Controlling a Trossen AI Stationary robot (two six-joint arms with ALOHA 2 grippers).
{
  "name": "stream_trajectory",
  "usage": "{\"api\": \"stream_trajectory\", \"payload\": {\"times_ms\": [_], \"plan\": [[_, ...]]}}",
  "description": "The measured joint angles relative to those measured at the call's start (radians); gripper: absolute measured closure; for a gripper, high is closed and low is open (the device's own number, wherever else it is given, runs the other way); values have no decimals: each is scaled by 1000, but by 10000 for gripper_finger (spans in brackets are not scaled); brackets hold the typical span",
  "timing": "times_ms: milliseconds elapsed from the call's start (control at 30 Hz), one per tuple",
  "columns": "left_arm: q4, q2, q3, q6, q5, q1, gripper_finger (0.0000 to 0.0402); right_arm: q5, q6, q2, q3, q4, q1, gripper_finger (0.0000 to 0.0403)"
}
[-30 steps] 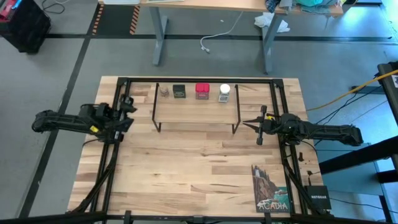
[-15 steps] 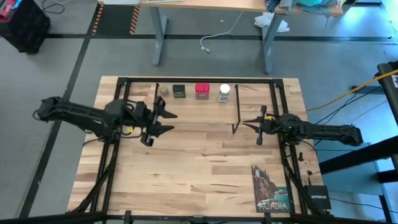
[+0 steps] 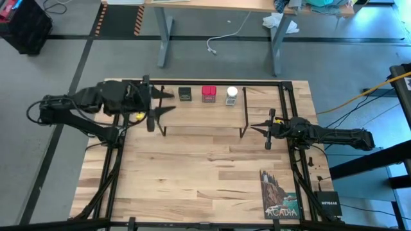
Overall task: Shelf spices
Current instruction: Remove the transparent seasoning bottle from the shelf
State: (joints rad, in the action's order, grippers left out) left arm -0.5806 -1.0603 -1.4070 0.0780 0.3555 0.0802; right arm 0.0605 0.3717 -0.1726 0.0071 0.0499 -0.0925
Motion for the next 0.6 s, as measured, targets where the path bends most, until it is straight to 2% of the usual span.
{"api": "stream_trajectory", "payload": {"times_ms": [167, 367, 600], "plan": [[-151, -69, -67, 11, 7, -47, 208, 0, 0, 0, 0, 0, 0, 368], [-346, -163, -66, 54, 86, -95, 156, 0, 0, 0, 0, 0, 0, 368], [-365, -220, -67, 52, 135, -162, 101, 0, 0, 0, 0, 0, 0, 368]]}}
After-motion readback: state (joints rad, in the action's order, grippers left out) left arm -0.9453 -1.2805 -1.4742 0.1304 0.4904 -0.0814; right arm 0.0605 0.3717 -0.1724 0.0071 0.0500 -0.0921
